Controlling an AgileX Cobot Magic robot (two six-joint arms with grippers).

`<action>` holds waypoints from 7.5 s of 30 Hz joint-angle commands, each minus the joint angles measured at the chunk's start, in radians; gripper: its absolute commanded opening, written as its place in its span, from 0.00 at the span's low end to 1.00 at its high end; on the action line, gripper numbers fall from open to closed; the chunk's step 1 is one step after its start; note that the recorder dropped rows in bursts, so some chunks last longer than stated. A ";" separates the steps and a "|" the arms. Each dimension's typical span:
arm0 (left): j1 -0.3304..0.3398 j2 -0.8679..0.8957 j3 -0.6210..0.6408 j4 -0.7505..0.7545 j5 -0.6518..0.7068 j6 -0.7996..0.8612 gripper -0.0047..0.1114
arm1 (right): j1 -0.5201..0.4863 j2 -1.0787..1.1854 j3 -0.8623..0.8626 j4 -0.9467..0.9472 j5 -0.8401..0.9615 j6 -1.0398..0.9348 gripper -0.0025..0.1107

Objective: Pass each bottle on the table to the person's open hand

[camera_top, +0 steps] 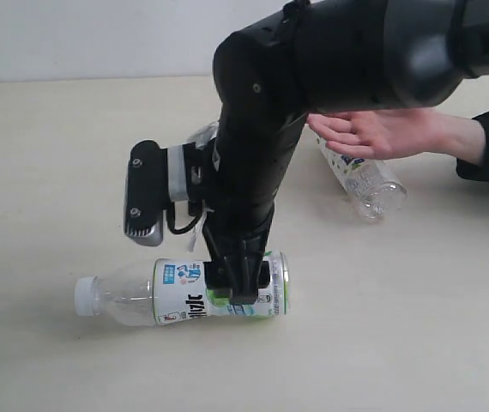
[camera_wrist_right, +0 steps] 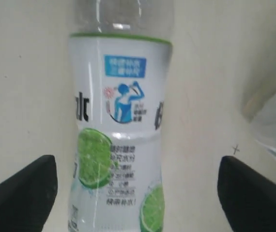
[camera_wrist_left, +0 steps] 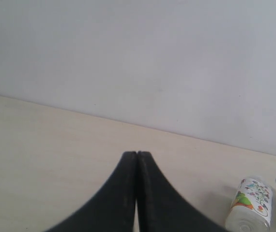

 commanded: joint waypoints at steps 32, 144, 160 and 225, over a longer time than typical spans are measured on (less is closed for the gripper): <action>-0.005 -0.006 0.003 -0.008 -0.005 0.003 0.06 | 0.053 0.204 -0.006 -0.010 -0.120 0.062 0.15; -0.005 -0.006 0.003 -0.008 -0.005 0.003 0.06 | -0.598 -0.005 -0.092 0.062 0.101 0.715 0.75; -0.005 -0.006 0.003 -0.008 -0.005 0.003 0.06 | -0.598 -0.164 -0.092 0.068 0.024 0.681 0.82; -0.005 -0.006 0.003 -0.008 -0.005 0.003 0.06 | -0.598 -1.868 0.764 0.178 -0.159 0.674 0.02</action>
